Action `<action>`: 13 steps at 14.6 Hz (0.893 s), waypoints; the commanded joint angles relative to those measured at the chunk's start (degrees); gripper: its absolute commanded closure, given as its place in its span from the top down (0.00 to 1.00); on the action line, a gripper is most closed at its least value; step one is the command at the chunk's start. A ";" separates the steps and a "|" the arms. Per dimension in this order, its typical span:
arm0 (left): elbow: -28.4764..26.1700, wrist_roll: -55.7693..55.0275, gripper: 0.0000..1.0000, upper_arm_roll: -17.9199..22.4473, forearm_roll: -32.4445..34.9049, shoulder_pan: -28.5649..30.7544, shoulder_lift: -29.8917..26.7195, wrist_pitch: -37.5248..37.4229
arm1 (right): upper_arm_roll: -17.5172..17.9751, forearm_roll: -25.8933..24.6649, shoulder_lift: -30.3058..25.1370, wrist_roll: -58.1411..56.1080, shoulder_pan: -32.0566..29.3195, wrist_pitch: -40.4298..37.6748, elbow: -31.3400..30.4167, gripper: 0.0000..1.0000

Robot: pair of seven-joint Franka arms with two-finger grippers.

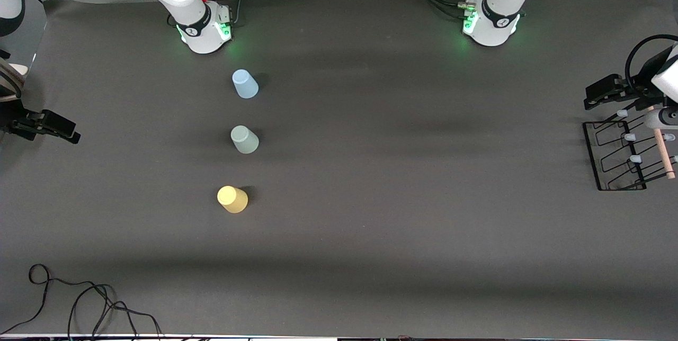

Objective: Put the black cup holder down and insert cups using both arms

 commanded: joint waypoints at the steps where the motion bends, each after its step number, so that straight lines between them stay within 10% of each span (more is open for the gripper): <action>1: -0.96 -1.31 1.00 0.37 0.83 -0.72 -0.93 0.08 | 0.01 0.79 0.53 -0.05 -0.19 -1.44 1.51 1.00; 13: -1.57 1.04 1.00 0.99 3.01 1.64 -1.10 -0.27 | -0.35 0.87 0.79 -0.31 -0.19 -2.15 1.33 1.00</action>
